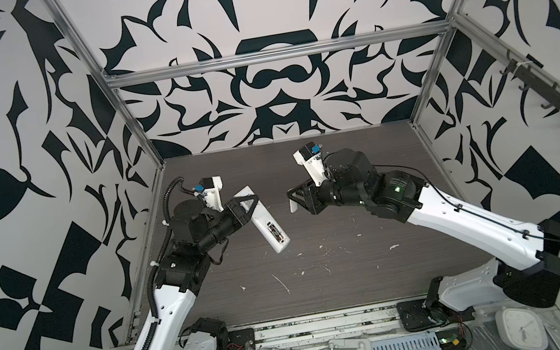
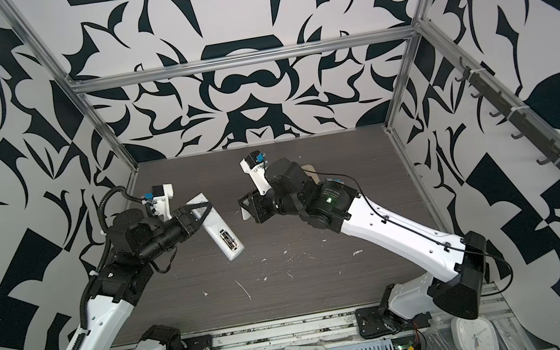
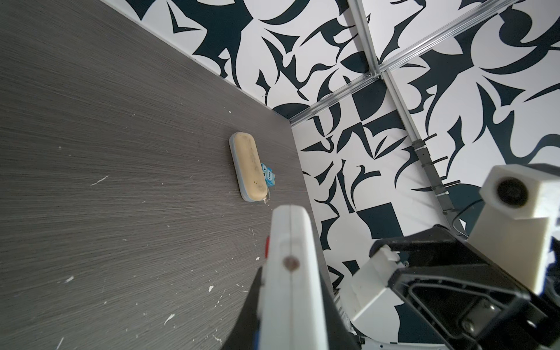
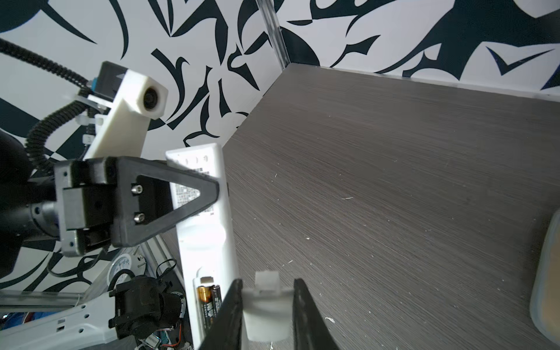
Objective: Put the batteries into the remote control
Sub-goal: 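Bring the cover to the remote's battery opening with the right gripper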
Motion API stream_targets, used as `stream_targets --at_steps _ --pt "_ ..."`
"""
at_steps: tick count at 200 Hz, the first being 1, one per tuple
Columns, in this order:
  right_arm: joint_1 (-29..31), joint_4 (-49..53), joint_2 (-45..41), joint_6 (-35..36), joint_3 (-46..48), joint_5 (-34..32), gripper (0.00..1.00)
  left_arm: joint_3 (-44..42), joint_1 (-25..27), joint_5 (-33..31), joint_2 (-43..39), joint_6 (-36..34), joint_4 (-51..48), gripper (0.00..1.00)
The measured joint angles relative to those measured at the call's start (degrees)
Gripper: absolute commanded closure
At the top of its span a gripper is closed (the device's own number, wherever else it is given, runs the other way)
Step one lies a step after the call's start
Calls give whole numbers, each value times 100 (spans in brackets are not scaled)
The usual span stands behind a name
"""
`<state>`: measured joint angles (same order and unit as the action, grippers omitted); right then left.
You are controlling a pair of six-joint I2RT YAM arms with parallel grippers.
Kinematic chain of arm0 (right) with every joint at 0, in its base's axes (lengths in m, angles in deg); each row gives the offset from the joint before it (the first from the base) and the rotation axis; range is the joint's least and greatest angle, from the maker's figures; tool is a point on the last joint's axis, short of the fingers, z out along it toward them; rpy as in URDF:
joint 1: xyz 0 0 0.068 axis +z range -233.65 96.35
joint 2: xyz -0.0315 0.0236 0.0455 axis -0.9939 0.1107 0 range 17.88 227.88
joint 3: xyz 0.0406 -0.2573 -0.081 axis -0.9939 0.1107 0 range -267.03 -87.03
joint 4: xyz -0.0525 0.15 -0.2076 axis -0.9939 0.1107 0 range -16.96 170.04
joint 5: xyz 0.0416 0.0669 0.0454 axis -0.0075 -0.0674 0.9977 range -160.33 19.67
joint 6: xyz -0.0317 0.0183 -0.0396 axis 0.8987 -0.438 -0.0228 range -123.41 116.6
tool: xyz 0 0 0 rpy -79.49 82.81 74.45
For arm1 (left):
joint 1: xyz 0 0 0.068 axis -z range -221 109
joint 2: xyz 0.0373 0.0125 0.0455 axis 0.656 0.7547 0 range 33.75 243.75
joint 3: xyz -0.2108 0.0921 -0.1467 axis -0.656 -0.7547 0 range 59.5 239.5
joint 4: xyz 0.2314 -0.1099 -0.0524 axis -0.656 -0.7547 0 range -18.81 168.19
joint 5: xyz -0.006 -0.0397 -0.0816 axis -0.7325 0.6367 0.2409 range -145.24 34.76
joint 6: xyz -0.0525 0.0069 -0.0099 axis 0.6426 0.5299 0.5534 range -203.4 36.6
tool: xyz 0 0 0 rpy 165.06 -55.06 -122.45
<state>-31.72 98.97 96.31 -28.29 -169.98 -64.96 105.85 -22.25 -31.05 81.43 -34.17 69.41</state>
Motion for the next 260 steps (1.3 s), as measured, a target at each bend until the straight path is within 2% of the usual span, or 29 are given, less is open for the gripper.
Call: stream_targets --at_steps 104,158,260 --pt "448 -4 439 120 -398 -114 100 13 0 -791 -160 -37 -4 100" --pt "610 0 787 195 -494 57 100 13 0 -887 -157 -81 2 100" --pt "667 33 804 234 -481 127 100 13 0 -940 -131 -81 46 100"
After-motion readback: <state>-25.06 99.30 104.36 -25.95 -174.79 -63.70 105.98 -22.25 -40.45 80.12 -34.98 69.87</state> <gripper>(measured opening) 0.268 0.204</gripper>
